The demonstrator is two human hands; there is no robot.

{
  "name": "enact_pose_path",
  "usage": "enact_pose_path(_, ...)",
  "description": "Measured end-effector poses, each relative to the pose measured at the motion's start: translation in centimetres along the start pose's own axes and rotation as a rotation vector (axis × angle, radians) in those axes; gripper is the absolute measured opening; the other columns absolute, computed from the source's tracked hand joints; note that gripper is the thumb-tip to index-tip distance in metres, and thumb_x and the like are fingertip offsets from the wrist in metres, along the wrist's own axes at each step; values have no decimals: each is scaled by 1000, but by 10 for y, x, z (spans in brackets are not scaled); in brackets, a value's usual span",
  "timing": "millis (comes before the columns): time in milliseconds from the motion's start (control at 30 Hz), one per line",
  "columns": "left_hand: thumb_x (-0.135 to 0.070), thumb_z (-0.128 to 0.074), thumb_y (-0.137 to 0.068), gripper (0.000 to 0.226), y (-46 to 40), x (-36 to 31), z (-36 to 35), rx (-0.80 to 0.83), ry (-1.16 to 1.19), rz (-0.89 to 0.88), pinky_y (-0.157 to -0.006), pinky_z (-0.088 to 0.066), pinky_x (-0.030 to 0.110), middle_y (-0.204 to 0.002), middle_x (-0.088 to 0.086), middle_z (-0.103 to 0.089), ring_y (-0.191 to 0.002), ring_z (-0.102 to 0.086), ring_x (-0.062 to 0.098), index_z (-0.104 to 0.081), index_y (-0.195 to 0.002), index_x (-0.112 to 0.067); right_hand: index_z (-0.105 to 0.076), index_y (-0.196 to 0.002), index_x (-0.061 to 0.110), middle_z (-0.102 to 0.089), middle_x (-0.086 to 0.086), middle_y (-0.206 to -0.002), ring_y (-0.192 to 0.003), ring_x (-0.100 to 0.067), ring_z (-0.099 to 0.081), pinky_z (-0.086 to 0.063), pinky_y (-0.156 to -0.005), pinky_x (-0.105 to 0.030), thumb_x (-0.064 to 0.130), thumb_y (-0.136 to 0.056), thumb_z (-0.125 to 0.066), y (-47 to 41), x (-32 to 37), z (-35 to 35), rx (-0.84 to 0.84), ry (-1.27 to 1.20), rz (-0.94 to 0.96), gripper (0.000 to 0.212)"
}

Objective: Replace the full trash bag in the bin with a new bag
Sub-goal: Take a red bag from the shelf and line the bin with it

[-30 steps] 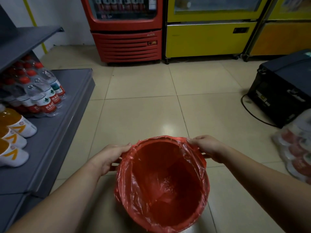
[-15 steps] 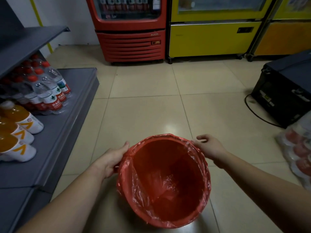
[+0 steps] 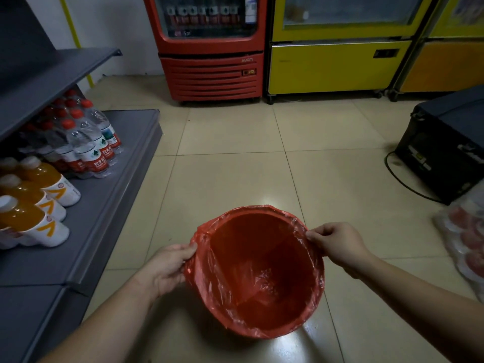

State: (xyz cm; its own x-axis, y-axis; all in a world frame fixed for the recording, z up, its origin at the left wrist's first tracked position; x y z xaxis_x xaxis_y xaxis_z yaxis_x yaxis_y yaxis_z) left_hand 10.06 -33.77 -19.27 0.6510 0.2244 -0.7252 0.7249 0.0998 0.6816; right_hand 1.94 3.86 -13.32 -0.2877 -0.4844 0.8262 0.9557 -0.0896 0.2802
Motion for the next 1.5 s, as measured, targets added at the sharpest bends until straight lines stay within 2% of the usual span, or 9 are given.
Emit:
enact_pose_path(200,-13,-63,-97,17,-22,-12,11,-187,45,-27,-40,-54,29,-64,16,-73,-46,-68,23,-66,-99,3,-73,-62,3,-74,-21,-69,-54,-22,-65,-60,-53,-35,13,-85,-76,-13,-8,-9,-53,-266,-100,25)
enact_pose_path(367,-7,-69,-89,12,-33,-10,26,-405,-155,-87,-48,-54,34,-70,17,-76,-54,-69,28,-73,-97,2,-71,-50,8,-70,-9,-57,-46,-15,-63,-55,-46,-24,9,-89,-71,-8,-22,-28,67,-451,-189,39)
enact_pose_path(600,-18,-74,-87,24,14,-47,38,-586,-374,-367,-77,-49,29,-104,6,-72,-95,-67,27,-69,-110,-14,-74,-77,16,-74,-6,-71,-61,-13,-63,-53,-60,-36,43,-83,-75,7,-2,6,-85,-65,-8,28)
enact_pose_path(767,-38,-75,-86,17,36,-28,10,-303,-287,-267,-64,-56,36,-72,0,-79,-72,-72,23,-76,-88,-21,-77,-67,14,-73,-4,-57,-47,-12,-63,-54,-49,-30,46,-78,-79,18,-2,-2,-23,17,-36,34)
enact_pose_path(933,-15,-80,-83,11,28,-20,19,-380,-106,-205,-70,-62,39,-70,11,-77,-61,-68,21,-77,-89,-6,-77,-60,11,-72,-6,-54,-50,-16,-67,-60,-54,-38,26,-80,-81,7,-7,-2,-120,-25,-81,26)
enact_pose_path(1067,-13,-77,-85,9,25,-20,25,-491,-61,-235,-50,-56,28,-52,3,-69,-42,-60,12,-77,-80,-5,-75,-66,5,-75,-17,-66,-66,-31,-73,-64,-66,-47,16,-84,-77,2,-16,-9,-110,-206,-174,22)
enact_pose_path(1133,-15,-73,-89,12,20,-22,26,-528,-48,-245,-46,-51,24,-46,-4,-65,-37,-58,8,-77,-81,-5,-73,-70,0,-75,-18,-66,-60,-26,-72,-63,-58,-37,12,-88,-74,0,-19,-14,-86,-340,-209,22)
enact_pose_path(1300,-20,-61,-98,26,1,-8,20,-464,45,-165,-55,-60,34,-63,6,-75,-55,-71,19,-74,-81,-7,-65,-72,0,-62,-12,-60,-47,-17,-58,-56,-50,-30,13,-98,-61,6,-25,-38,60,-536,-291,29)
enact_pose_path(1500,-36,-59,-98,34,25,-11,19,-411,2,-196,-64,-52,37,-76,8,-71,-65,-63,21,-72,-93,-5,-69,-91,4,-73,-14,-91,-84,-27,-69,-58,-66,-35,31,-91,-70,22,-24,-24,7,-398,-290,28)
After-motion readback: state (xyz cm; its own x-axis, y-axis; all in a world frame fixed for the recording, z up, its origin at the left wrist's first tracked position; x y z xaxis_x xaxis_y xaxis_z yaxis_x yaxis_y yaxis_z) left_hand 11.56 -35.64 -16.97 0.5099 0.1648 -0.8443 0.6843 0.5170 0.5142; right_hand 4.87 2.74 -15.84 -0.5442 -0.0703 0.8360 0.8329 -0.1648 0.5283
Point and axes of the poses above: each hand's wrist, its own y-axis away from the middle knuckle, its own z-axis out of the back of the hand, x = y × z, the point moved 9 cm from there along -y, towards the middle knuckle
